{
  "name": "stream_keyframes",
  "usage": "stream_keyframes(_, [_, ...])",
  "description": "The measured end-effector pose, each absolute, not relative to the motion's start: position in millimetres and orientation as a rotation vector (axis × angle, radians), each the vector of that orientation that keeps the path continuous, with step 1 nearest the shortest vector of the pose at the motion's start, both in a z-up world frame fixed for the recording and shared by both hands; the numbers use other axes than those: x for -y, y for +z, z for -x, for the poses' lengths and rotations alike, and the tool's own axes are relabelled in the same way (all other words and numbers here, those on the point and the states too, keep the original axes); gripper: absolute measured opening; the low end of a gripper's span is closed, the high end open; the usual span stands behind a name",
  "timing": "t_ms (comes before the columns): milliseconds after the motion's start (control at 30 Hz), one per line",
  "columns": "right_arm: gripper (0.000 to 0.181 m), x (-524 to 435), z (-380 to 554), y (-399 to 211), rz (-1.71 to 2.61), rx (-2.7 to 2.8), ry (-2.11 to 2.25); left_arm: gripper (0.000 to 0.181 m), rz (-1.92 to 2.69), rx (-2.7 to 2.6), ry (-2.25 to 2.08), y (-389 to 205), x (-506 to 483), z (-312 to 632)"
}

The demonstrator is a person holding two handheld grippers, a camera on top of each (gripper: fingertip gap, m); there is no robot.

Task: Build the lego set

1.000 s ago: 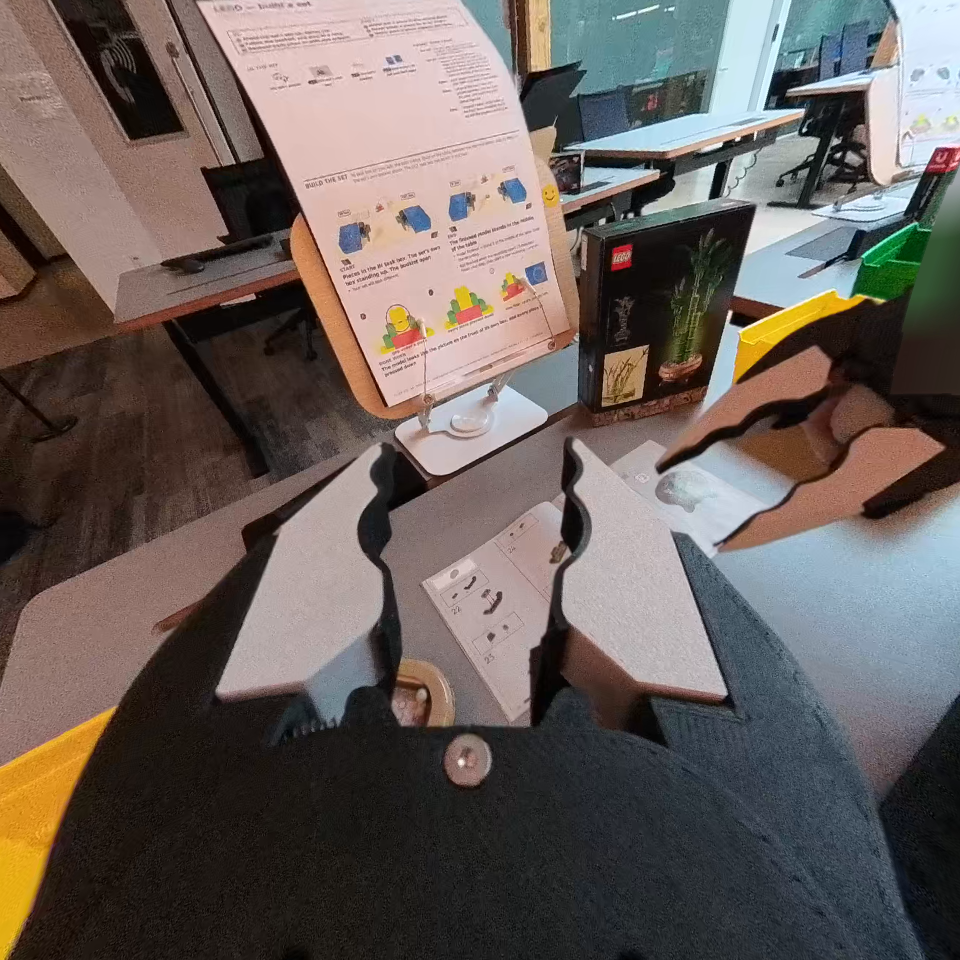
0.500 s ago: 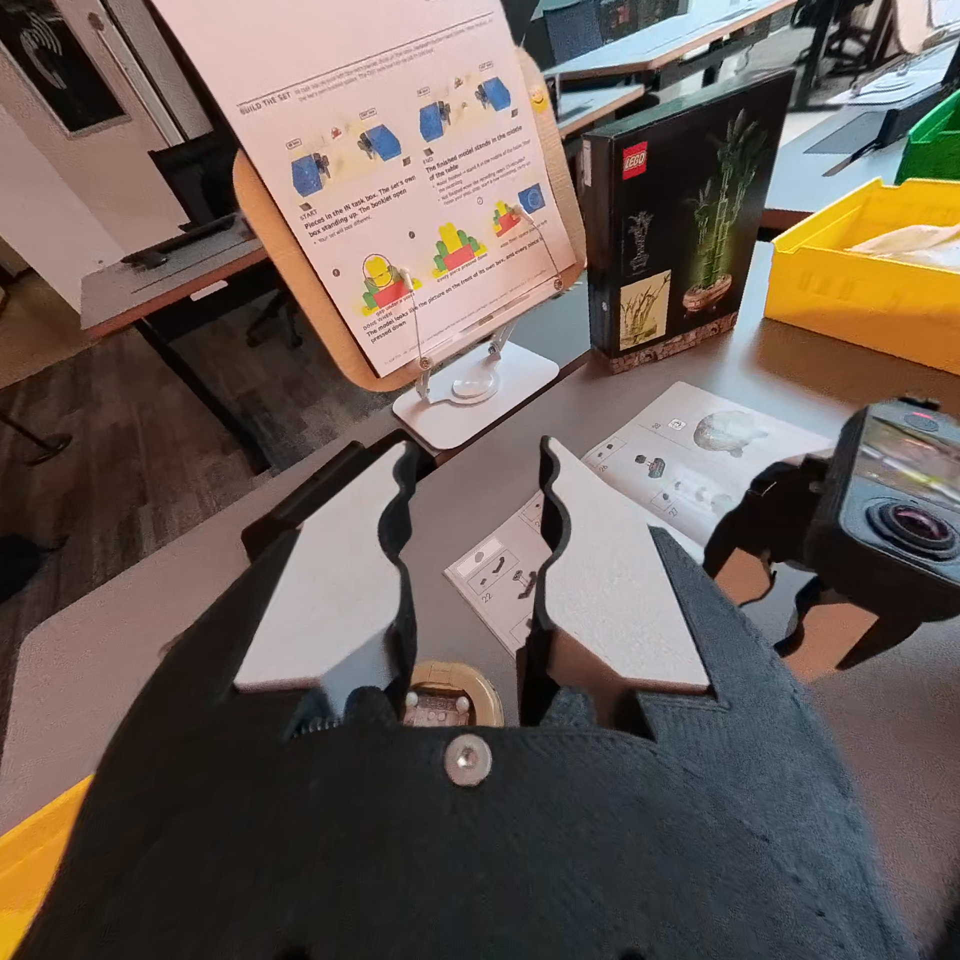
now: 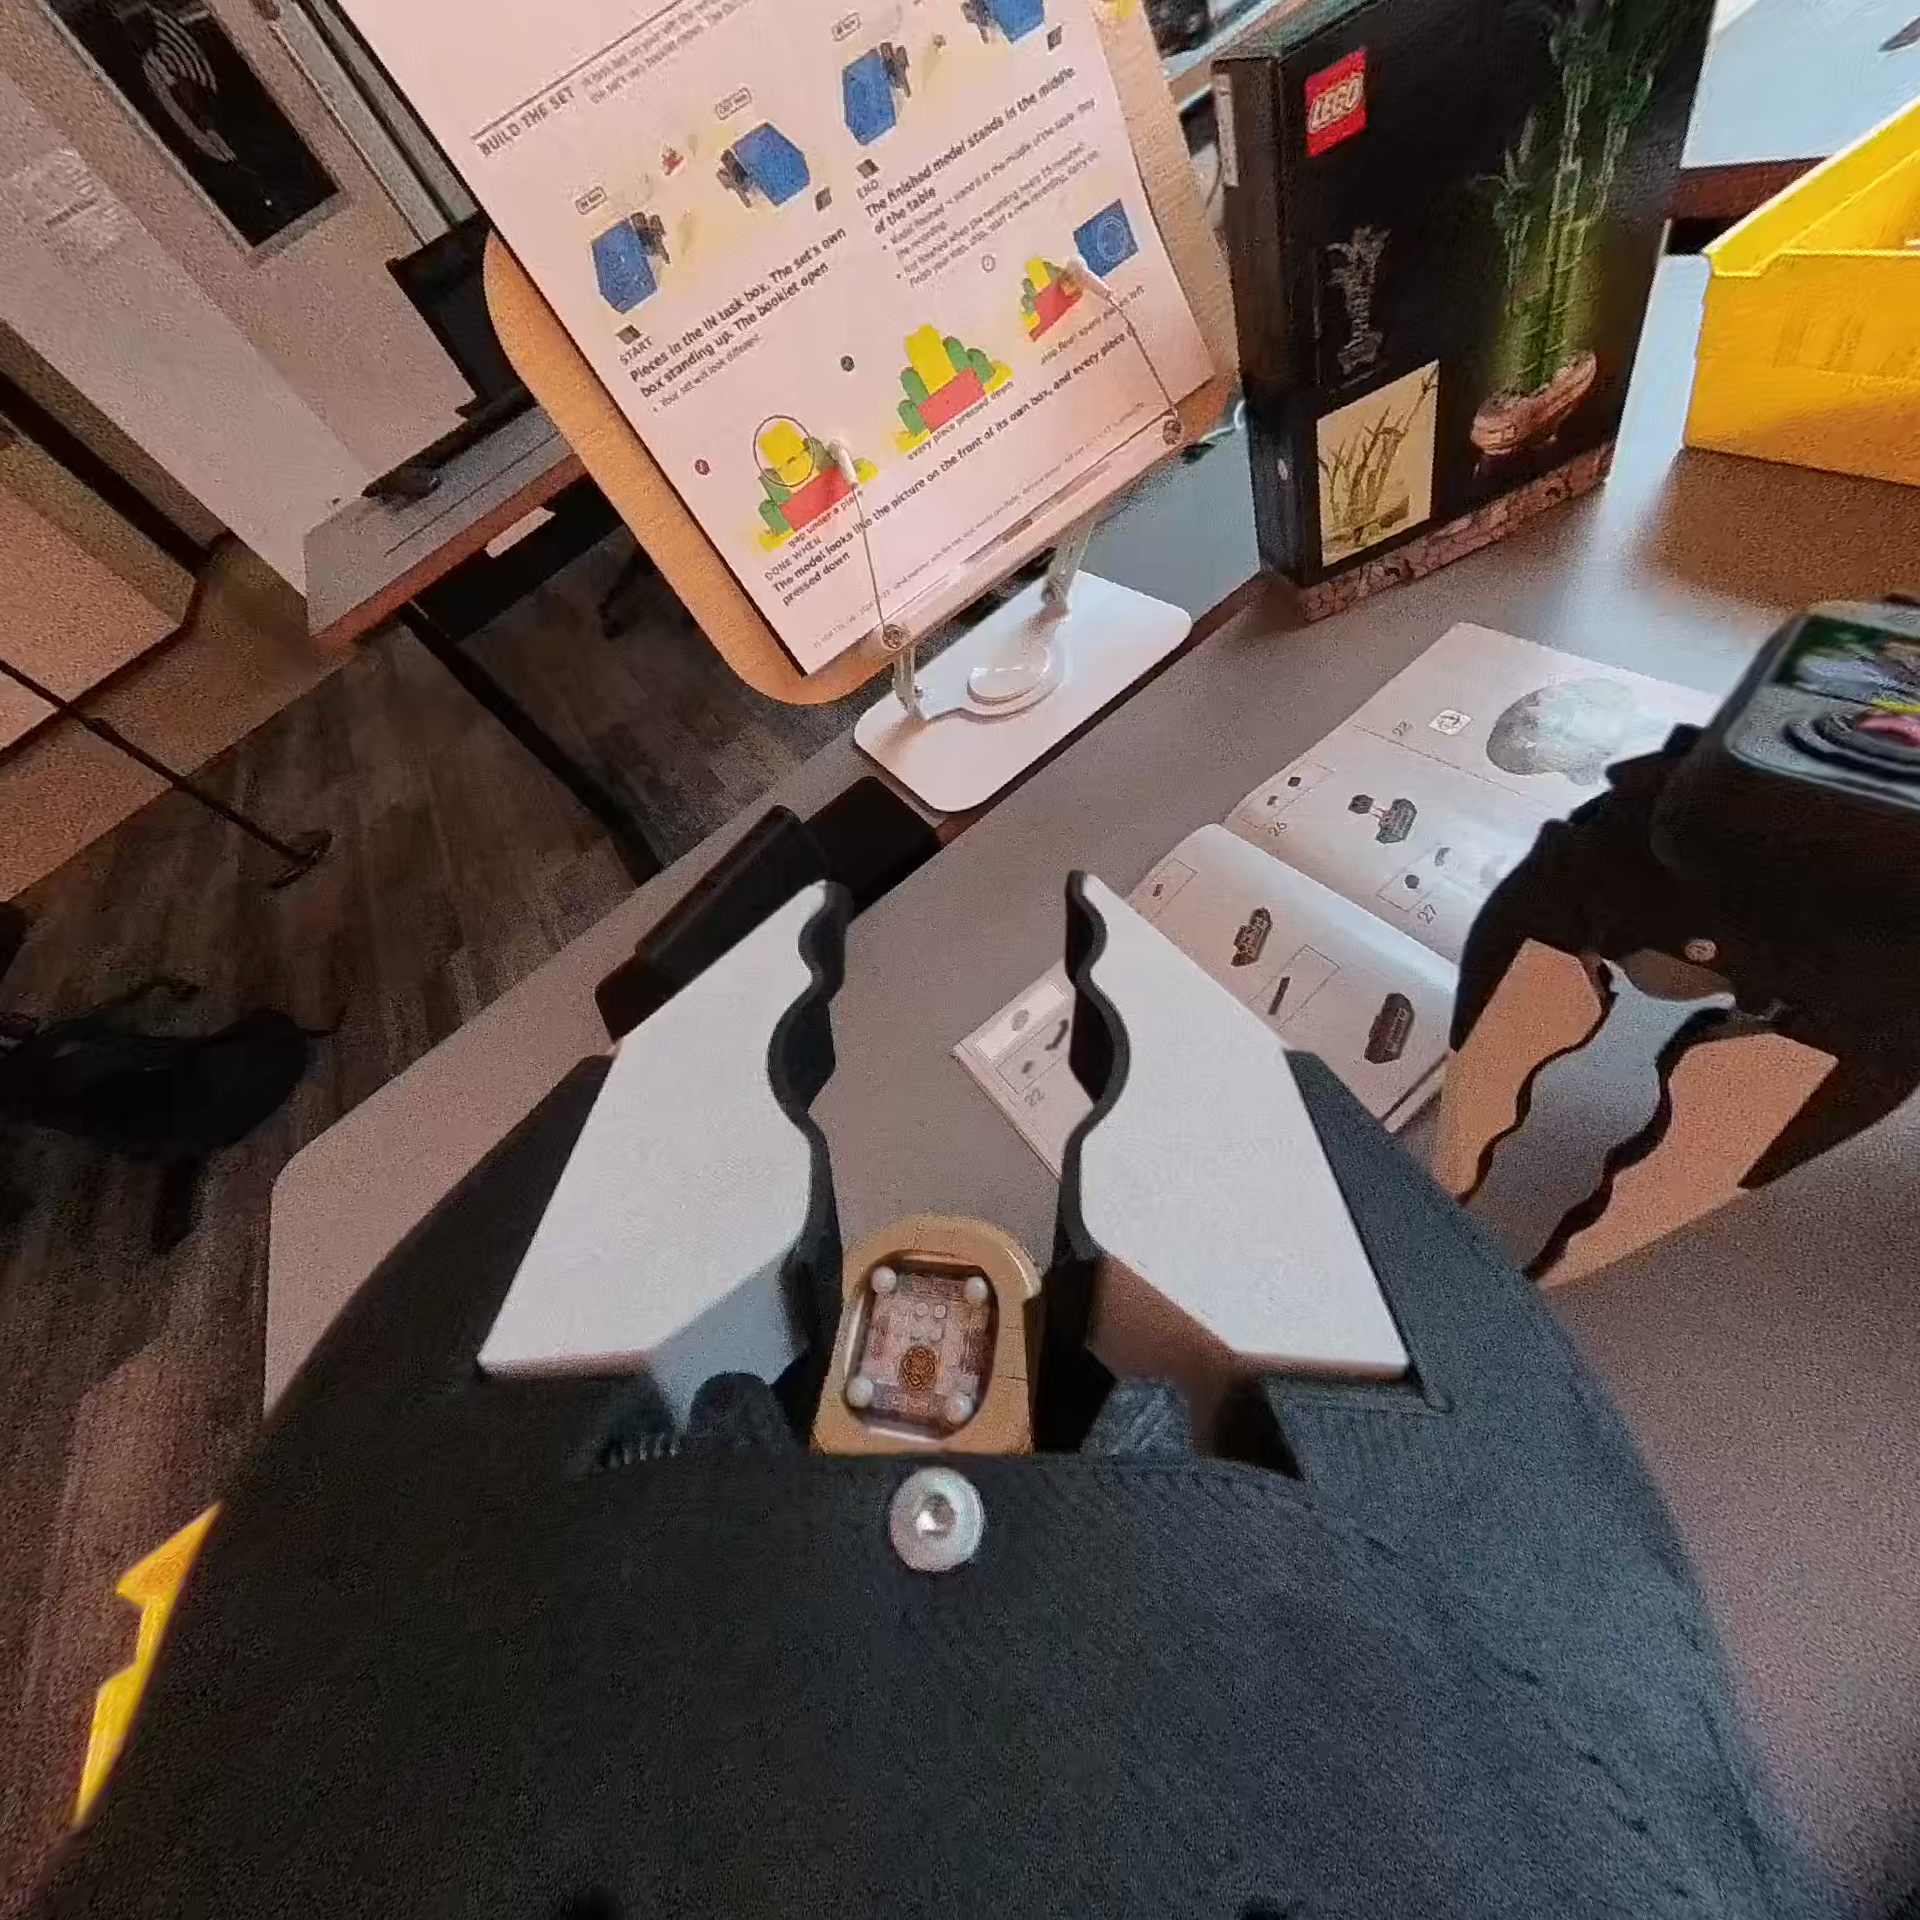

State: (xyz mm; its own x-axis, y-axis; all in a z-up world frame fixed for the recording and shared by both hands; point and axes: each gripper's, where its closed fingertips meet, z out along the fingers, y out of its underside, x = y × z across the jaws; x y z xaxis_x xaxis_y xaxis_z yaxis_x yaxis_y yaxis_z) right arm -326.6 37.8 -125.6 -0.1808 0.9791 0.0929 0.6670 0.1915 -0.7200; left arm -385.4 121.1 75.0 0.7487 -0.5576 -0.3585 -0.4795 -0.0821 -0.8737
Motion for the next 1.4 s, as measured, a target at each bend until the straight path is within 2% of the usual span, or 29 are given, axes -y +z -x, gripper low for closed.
stream_keyframes(33, [0.023, -39, 328, -125, 1.53, 1.909, 0.744, 0.041, 1.72, -0.833, -0.089, 74, -119, 387])
stream_keyframes(167, [0.026, -46, 353, -107, 1.427, 1.784, 0.825, 0.039, 1.731, -0.769, -0.15, 76, -123, 402])
stream_keyframes(300, [0.035, -61, 377, -128, 1.439, 1.843, 0.746, 0.036, 1.687, -0.728, -0.254, 85, -123, 409])
stream_keyframes(600, [0.035, -63, 406, -158, 1.512, 2.003, 0.705, 0.037, 1.626, -0.7, -0.433, 89, -115, 409])
stream_keyframes(667, [0.031, -62, 404, -162, 1.537, 2.018, 0.686, 0.037, 1.597, -0.689, -0.457, 95, -113, 411])
stream_keyframes(733, [0.013, -65, 399, -165, 1.577, 2.014, 0.658, 0.037, 1.553, -0.66, -0.523, 104, -111, 409])
stream_keyframes(767, [0.012, -63, 398, -164, 1.593, 2.006, 0.687, 0.038, 1.529, -0.641, -0.559, 109, -111, 408])
stream_keyframes(900, [0.012, -73, 389, -119, 1.607, 1.785, 0.817, 0.045, 1.419, -0.516, -0.714, 125, -119, 410])
stream_keyframes(1033, [0.011, -100, 340, -14, 1.589, 1.346, 1.032, 0.052, 1.229, -0.432, -1.099, 143, -117, 392])
stream_keyframes(1167, [0.011, -104, 284, 60, 1.558, 1.037, 1.343, 0.054, 1.356, -0.535, -1.263, 89, -108, 341])
stream_keyframes(1267, [0.011, -101, 270, 59, 1.578, 1.03, 1.345, 0.046, 1.416, -0.604, -1.286, 34, -100, 308])
stream_keyframes(1400, [0.01, -95, 276, 42, 1.652, 1.032, 1.459, 0.042, 1.437, -0.672, -1.41, 8, -89, 286])
